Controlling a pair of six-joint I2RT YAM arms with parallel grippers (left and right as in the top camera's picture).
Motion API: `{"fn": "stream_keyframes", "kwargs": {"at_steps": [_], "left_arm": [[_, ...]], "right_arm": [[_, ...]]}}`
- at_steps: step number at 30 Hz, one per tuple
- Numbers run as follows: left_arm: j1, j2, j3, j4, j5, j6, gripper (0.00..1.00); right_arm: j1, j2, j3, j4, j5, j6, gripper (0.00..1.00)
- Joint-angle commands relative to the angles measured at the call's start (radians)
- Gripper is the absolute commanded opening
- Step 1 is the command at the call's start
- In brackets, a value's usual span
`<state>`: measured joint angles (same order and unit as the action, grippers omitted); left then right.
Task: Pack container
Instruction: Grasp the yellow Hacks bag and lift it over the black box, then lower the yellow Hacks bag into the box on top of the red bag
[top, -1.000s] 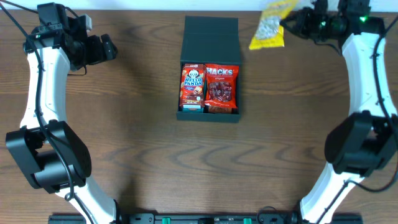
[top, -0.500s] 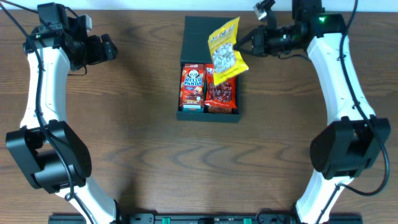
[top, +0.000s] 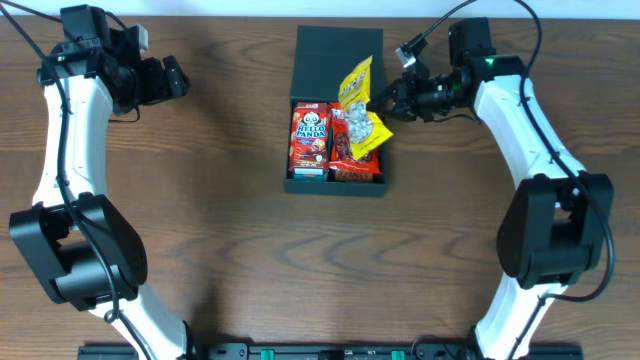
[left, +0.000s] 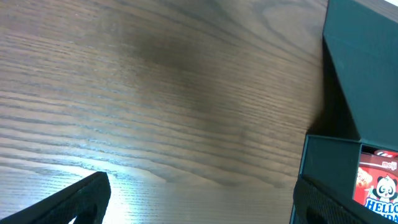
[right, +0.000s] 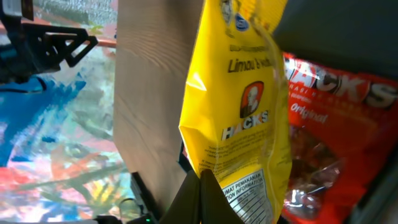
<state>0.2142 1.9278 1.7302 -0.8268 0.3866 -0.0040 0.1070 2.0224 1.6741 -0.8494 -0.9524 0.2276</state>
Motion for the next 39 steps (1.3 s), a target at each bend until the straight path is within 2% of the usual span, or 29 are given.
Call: {"fn": "stream_keyframes", "kwargs": {"at_steps": [1,10,20,27,39], "left_arm": [[0.000,-0.036,0.002,-0.005,0.007,-0.011,0.95],[0.001,-0.036,0.002,-0.006,0.006,-0.010,0.95],[0.001,-0.036,0.002,-0.006,0.006,-0.011,0.95],[0.001,-0.036,0.002,-0.006,0.006,-0.011,0.95],[0.001,-0.036,0.002,-0.006,0.007,-0.011,0.95]], "right_arm": [[0.033,-0.008,-0.005,0.003,-0.016,0.102,0.02],[0.056,-0.008,-0.005,-0.103,0.073,0.180,0.02],[0.043,-0.009,-0.005,-0.186,-0.002,0.258,0.02],[0.040,-0.009,-0.005,-0.236,-0.014,0.254,0.01],[0.047,-0.008,-0.010,-0.285,0.278,0.247,0.01]]}}
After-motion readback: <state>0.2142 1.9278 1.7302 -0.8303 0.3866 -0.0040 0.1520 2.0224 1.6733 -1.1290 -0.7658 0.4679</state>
